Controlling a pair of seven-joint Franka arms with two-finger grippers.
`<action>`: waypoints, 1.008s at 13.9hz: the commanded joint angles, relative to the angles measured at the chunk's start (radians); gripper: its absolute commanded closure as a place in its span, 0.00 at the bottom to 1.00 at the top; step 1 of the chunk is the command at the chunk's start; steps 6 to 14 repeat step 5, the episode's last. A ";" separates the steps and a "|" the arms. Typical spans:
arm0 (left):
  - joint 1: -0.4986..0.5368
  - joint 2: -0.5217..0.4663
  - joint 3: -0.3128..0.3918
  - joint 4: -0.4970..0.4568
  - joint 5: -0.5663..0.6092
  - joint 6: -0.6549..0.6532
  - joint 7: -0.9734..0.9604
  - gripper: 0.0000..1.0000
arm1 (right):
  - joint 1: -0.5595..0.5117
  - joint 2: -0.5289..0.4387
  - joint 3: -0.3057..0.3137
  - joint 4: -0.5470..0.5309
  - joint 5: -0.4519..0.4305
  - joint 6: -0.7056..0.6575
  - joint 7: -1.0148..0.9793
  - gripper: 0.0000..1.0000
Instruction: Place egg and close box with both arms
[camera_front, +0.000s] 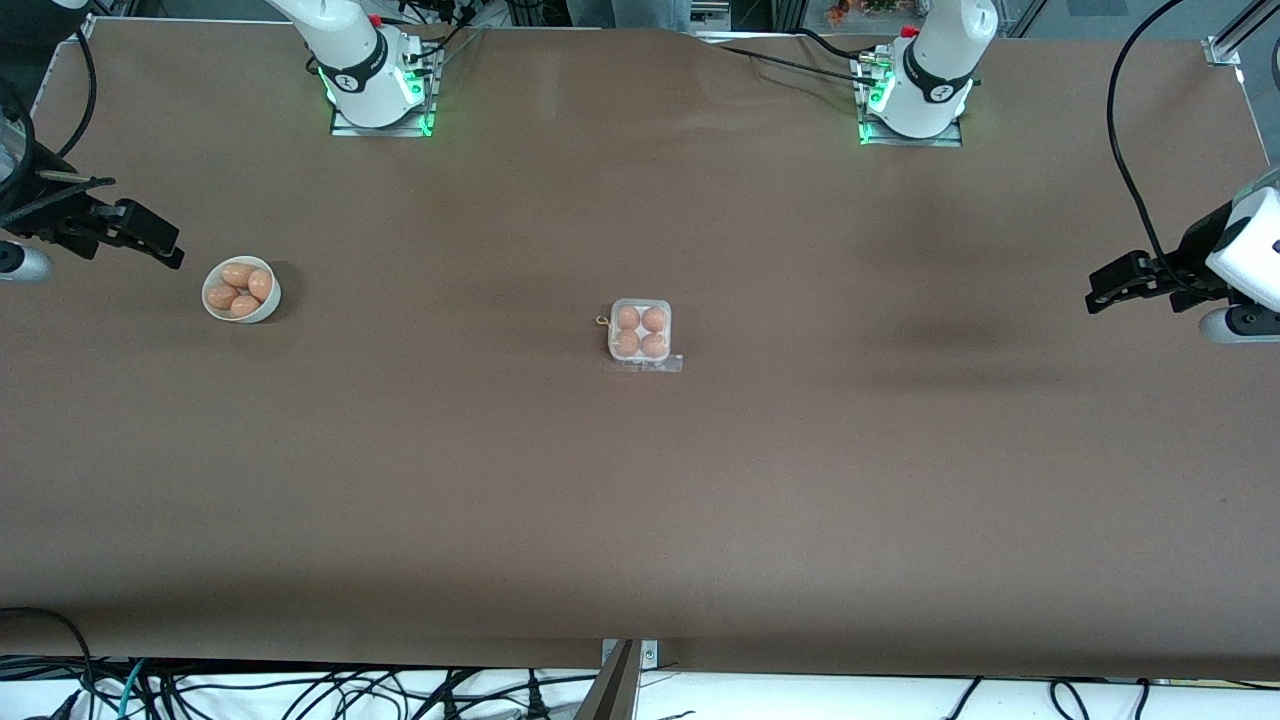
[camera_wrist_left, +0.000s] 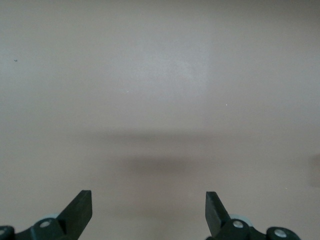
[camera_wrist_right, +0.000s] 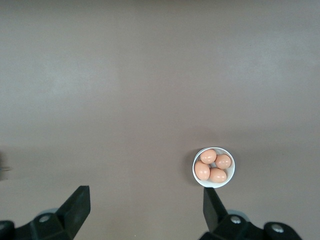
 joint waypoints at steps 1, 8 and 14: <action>0.010 -0.019 -0.002 0.017 0.028 -0.070 0.031 0.00 | -0.007 -0.005 0.002 0.006 0.016 0.000 -0.015 0.00; 0.011 -0.022 -0.007 0.037 0.028 -0.136 0.031 0.00 | -0.007 -0.003 0.002 0.005 0.016 0.000 -0.013 0.00; 0.011 -0.022 -0.007 0.037 0.028 -0.136 0.031 0.00 | -0.007 -0.003 0.002 0.005 0.016 0.000 -0.013 0.00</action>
